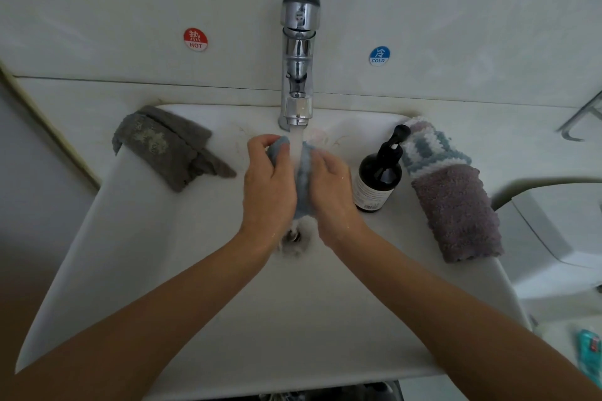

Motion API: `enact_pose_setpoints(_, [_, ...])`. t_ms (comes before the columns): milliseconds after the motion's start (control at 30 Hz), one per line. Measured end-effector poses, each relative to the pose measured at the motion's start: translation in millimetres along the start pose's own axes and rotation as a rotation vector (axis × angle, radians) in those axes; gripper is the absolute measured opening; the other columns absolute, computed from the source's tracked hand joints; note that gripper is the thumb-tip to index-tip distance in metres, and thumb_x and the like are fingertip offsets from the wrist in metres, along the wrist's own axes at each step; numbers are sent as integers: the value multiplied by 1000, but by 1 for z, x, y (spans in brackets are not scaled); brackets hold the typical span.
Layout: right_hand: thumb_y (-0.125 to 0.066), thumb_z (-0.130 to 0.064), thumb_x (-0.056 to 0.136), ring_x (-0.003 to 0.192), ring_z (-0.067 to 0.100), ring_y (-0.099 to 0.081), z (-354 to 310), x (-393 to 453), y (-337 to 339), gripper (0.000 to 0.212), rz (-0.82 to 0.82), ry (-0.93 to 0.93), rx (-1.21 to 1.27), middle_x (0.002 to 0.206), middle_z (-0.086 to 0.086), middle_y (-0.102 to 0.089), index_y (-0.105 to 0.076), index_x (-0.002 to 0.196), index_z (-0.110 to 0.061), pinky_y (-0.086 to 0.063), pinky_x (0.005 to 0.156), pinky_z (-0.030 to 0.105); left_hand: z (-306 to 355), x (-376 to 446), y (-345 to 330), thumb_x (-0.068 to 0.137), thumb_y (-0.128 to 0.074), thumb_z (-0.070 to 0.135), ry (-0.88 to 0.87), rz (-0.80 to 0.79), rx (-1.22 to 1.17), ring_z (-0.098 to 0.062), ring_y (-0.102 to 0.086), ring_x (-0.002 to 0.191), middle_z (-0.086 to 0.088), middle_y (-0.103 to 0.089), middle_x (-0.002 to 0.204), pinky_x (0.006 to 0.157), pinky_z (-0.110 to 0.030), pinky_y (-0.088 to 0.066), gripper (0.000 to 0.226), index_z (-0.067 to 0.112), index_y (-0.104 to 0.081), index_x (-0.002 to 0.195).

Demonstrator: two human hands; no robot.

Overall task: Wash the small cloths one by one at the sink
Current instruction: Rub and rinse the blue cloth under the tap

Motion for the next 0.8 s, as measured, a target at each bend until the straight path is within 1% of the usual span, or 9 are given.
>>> enact_pose_setpoints(133, [-40,-30,103,78,22,-69,2,-1,3,36,10,-37,101,77,4,-70,-68,85,-15,-58,73,42,-7,-3,-4,102,-39,36,43,-5,51,4,-58,79,16,-55,86,71,-24,-50,6,31,-40,106])
enact_pose_setpoints(200, [-41,-41,101,73,16,-64,-3,-8,-2,39,-34,19,147,69,-2,-64,-63,78,-19,-54,72,39,-7,-6,-5,102,-39,37,40,-12,105,2,-57,74,12,-58,81,66,-24,-46,8,30,-41,104])
enact_pose_setpoints(367, [-40,-56,98,80,4,-67,-4,-19,-18,41,-112,69,76,83,-7,-70,-66,89,-24,-58,81,38,-6,-4,1,101,-42,39,-58,15,84,-6,-63,71,4,-63,76,66,-28,-51,21,23,-51,90])
enact_pose_setpoints(500, [-41,-46,102,79,8,-67,-5,-13,-22,34,-132,148,-30,77,-9,-68,-61,78,-31,-56,71,30,-10,0,4,101,-44,36,-23,77,79,-2,-58,62,2,-60,68,59,-17,-43,37,12,-58,77])
enact_pose_setpoints(567, [-42,-41,102,82,10,-63,0,-8,-24,25,-153,143,-70,93,-1,-68,-59,89,-28,-54,78,26,-17,2,2,100,-46,35,59,77,44,-6,-60,61,2,-63,65,59,-23,-43,38,13,-61,73])
enact_pose_setpoints(633, [-43,-38,102,73,4,-60,-1,-8,-22,29,-129,109,-91,95,3,-70,-64,100,-17,-47,70,9,-21,3,1,98,-47,29,121,81,-10,-5,-59,56,4,-62,59,57,-25,-42,38,19,-60,64])
enact_pose_setpoints(667, [-43,-38,102,70,4,-61,-3,-6,-21,31,-115,124,-109,89,2,-71,-66,100,-17,-46,66,8,-21,4,2,97,-48,26,124,90,-18,-4,-57,53,5,-61,56,56,-25,-41,39,19,-58,61])
enact_pose_setpoints(733, [-42,-46,101,77,13,-69,-1,-8,-21,41,-137,34,-44,83,3,-73,-70,92,-17,-57,71,26,-19,4,3,97,-48,25,91,102,-13,-8,-54,53,0,-59,57,57,-30,-43,40,14,-58,61])
enact_pose_setpoints(800, [-45,-53,98,88,19,-71,0,-10,-19,40,-133,-31,43,91,3,-73,-67,98,-19,-58,82,41,-16,2,3,99,-47,30,73,108,-67,-17,-57,57,-10,-60,65,57,-33,-48,39,7,-58,69])
Point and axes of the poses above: each hand's wrist, its own x-axis towards the middle knuckle, its own y-axis out of the back of the hand, z = x × y, the point moved 8 cm from there along x, towards the middle knuckle
